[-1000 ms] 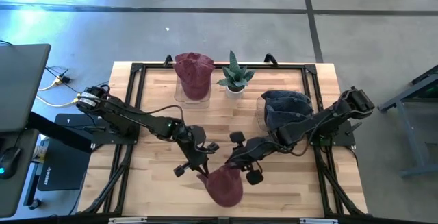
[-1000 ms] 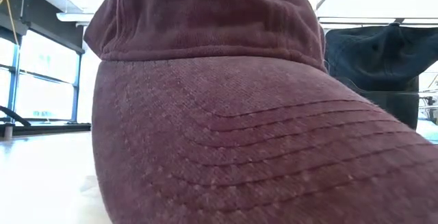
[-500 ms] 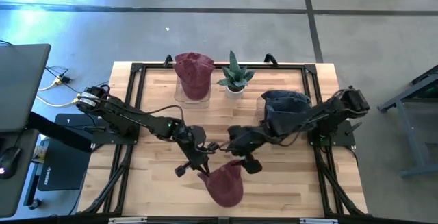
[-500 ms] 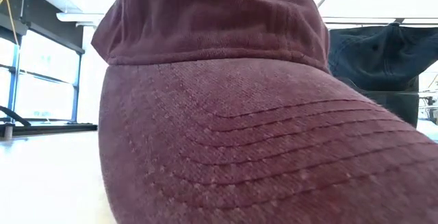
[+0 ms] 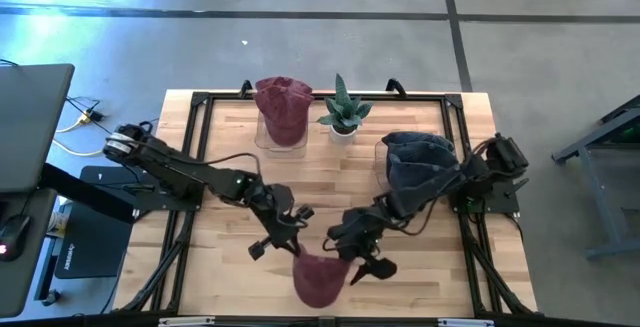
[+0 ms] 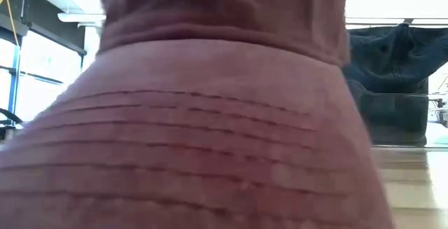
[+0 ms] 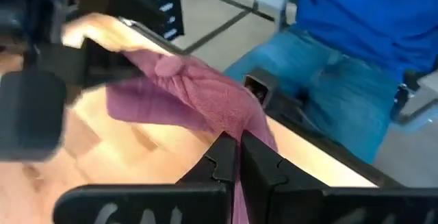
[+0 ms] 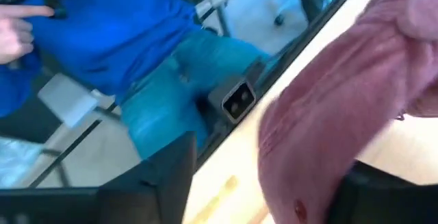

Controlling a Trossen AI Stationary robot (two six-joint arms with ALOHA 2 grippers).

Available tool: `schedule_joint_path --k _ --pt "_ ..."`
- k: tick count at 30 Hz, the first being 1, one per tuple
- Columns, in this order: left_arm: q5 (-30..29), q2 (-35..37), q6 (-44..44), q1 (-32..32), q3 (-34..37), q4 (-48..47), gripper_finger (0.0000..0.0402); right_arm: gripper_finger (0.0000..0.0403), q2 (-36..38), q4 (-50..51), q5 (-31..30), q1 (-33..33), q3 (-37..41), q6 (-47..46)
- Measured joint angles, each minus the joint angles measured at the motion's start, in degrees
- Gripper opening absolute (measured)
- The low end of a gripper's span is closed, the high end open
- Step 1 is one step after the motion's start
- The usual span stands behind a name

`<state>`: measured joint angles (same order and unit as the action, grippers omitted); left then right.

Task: Pick & Place hat
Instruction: Put the red cap into the left transparent bin

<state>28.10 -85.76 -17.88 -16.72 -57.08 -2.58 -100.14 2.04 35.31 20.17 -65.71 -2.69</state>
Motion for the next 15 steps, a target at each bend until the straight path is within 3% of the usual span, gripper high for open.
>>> schedule_joint_path --k 5,9,11,15 --pt "-0.51 2.15 -0.48 -1.84 0.07 -0.9 0.0004 0.0126 0.13 -2.56 -5.85 1.95 -0.02 -2.35" --pt "-1.57 3.21 -1.13 -3.54 0.15 -2.13 0.0004 0.0027 0.48 -3.69 -6.79 2.36 -0.04 -1.52" --pt "-2.97 3.33 -1.34 -4.07 0.09 -1.81 0.0004 0.0011 0.61 -3.63 -6.75 2.5 -0.04 -0.53" --pt "-1.56 3.26 -0.32 -3.93 0.13 -1.31 0.0005 0.0027 1.08 -4.33 -6.66 2.5 -0.04 -0.36"
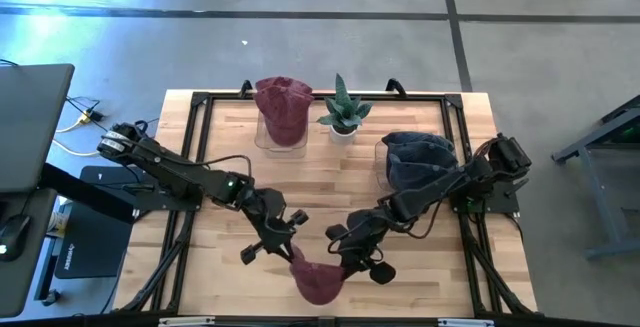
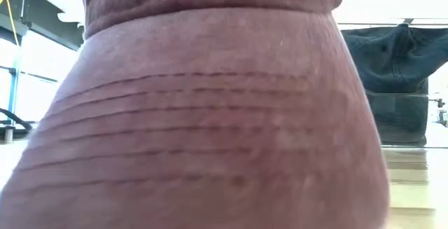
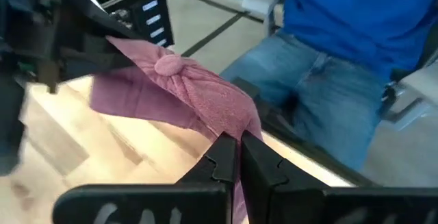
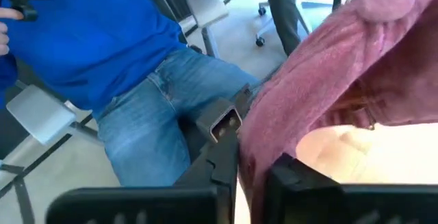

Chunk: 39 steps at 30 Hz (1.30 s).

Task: Pick & Place hat
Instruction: Put the red cap into the left transparent bin

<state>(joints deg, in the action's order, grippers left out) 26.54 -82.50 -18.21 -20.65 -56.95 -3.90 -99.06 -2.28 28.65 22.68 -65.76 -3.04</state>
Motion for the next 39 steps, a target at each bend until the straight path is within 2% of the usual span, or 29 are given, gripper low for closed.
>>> schedule_joint_path --k 4,7,17,21,24,29,35,39 --pt "2.68 -0.32 1.97 0.01 0.0 2.88 0.0014 0.0007 0.17 -0.58 0.43 0.03 -0.57 1.91" --pt "2.16 -2.41 2.92 -0.01 -0.03 5.68 0.0044 0.0011 0.17 -0.87 0.47 0.26 -0.59 2.46" --pt "4.5 -10.36 11.32 -0.01 0.07 11.92 0.0238 0.0009 0.17 1.93 -7.15 1.49 -0.59 1.84" --pt "11.47 -13.95 11.4 -0.1 0.02 16.29 0.0278 0.0005 0.17 4.15 -10.39 2.7 -0.61 1.73" --pt "16.43 -16.19 12.76 -0.81 0.02 21.05 0.0283 0.0005 0.17 4.63 -12.31 3.69 -0.59 1.38" --pt "17.26 -16.96 13.06 -2.2 -0.02 22.51 0.0267 0.0006 0.17 4.76 -12.53 5.12 -0.59 -1.3" --pt "23.36 -16.09 14.24 -5.85 -0.02 25.76 0.0207 0.0007 0.17 4.87 -12.6 7.39 -0.59 -3.44" --pt "21.94 -15.19 14.15 -7.51 -0.07 26.32 0.0167 0.0008 0.17 4.07 -12.66 8.49 -0.63 -3.99"
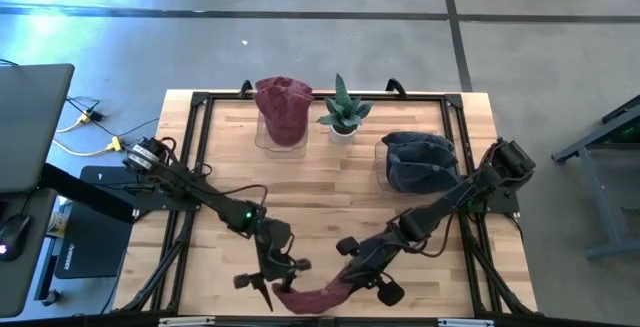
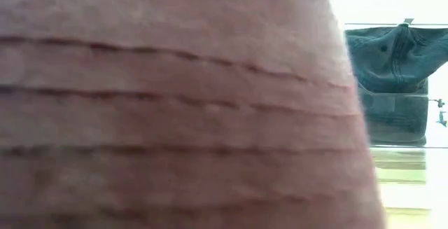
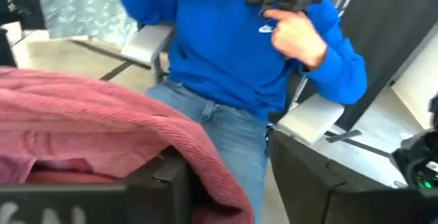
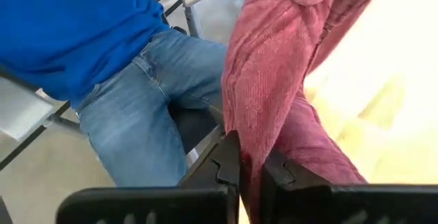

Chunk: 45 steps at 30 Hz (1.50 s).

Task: Pick & Place hat
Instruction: Put the red cap into the left transparent bin

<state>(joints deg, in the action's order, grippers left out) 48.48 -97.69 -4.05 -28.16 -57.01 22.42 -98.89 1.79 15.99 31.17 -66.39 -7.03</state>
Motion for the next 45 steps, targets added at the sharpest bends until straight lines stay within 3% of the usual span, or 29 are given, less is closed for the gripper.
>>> schedule_joint_path --k 3,8,13,21,25,28,33,37,39,45 --pt "-2.29 0.04 -0.13 0.04 0.02 -0.51 0.0148 0.0004 0.0 -0.48 -0.49 0.1 0.02 0.83" --pt "-3.47 0.11 -0.13 3.27 0.02 -3.5 0.0136 0.0008 0.0 -1.1 -6.66 -1.52 0.02 0.58" --pt "-3.82 3.03 -0.61 9.93 0.03 -15.64 0.0136 0.0004 0.0 -1.03 -12.56 -4.5 0.04 0.44" --pt "-4.07 12.2 -8.49 20.57 -5.03 -42.62 0.0136 0.0004 0.0 -0.99 -12.81 -10.9 0.09 2.16" --pt "-4.39 16.49 -11.34 21.84 -6.19 -46.18 0.0136 0.0006 0.0 -1.49 -10.96 -13.56 0.09 4.68" --pt "-7.98 18.52 -12.67 21.76 -5.17 -49.2 0.0136 0.0007 0.0 -1.87 -9.56 -14.44 0.68 6.4" --pt "-12.94 18.61 -7.55 21.68 0.78 -41.84 0.0136 0.0004 0.0 -3.26 -8.74 -14.48 2.67 6.84" --pt "-16.99 15.91 -0.65 21.79 4.46 -29.94 0.0136 0.0009 0.0 -3.82 -8.89 -14.18 3.97 6.02" --pt "-18.97 14.75 0.4 21.79 5.42 -29.32 0.0136 0.0008 0.0 -4.09 -8.79 -14.17 4.0 6.03" --pt "-15.5 10.47 1.08 21.79 5.18 -18.19 0.0136 0.0006 0.0 -3.66 -7.54 -14.05 3.98 6.89"
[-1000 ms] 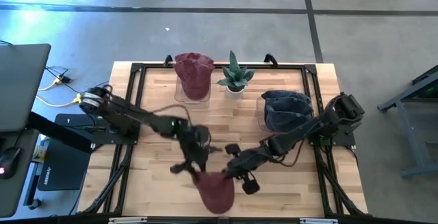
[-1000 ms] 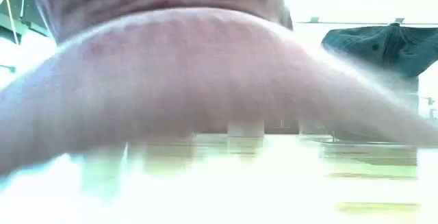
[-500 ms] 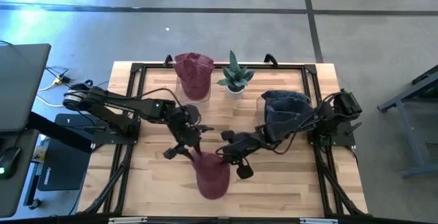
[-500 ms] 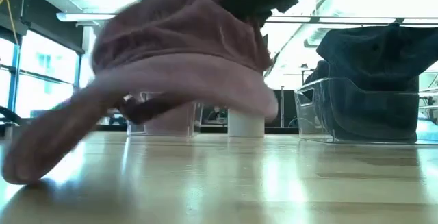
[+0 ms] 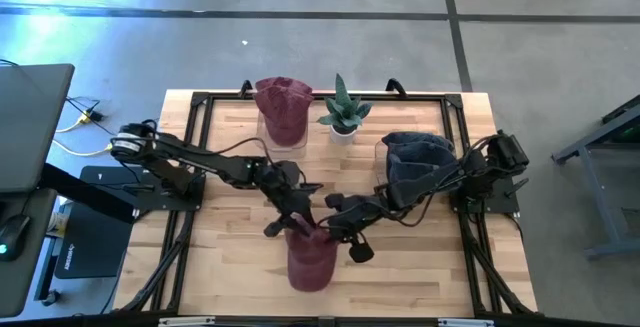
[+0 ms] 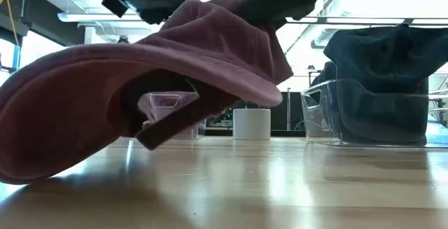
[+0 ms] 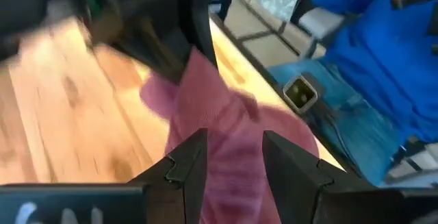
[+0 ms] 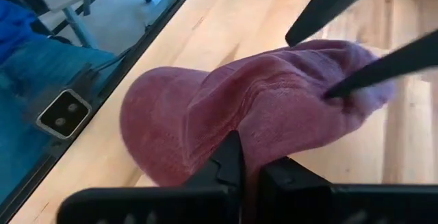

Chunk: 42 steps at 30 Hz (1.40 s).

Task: Pick & Place hat
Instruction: Put the red cap into the left transparent bin

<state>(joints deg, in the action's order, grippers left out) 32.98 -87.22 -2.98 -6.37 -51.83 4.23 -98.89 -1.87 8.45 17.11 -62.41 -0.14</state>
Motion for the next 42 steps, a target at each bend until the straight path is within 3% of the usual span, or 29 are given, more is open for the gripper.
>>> schedule_joint_path --k 6,15,17,21,25,29,36,42 --pt "-0.85 -2.14 -4.45 0.02 -0.15 2.26 0.016 0.0006 0.0 0.81 1.71 1.05 0.0 0.37" --pt "-4.71 -4.27 -5.54 0.04 -0.29 4.36 0.0292 0.0006 2.13 0.99 1.8 3.3 0.0 3.3" --pt "-2.1 -6.34 -5.54 0.04 -0.22 4.62 0.0313 0.0003 3.26 0.91 0.9 3.95 -0.02 4.53" --pt "10.78 -9.94 -5.23 -0.29 -0.13 9.6 0.0326 0.0007 4.42 2.1 -1.48 4.91 -0.02 5.16" --pt "22.12 -11.9 -2.81 -1.6 -0.23 15.4 0.0312 0.0008 4.42 4.81 -2.63 4.81 -0.02 4.55" --pt "26.63 -12.02 -2.76 -3.37 -0.26 18.53 0.0283 0.0003 4.42 6.7 -3.52 4.83 -0.02 3.65" --pt "24.96 -12.02 -2.39 -5.41 -0.26 19.23 0.0207 0.0014 4.42 8.4 -3.43 5.08 -0.02 1.63" --pt "23.59 -12.02 0.64 -5.2 -0.26 19.23 0.0107 0.0023 4.42 7.57 0.83 5.06 -0.02 -0.57"
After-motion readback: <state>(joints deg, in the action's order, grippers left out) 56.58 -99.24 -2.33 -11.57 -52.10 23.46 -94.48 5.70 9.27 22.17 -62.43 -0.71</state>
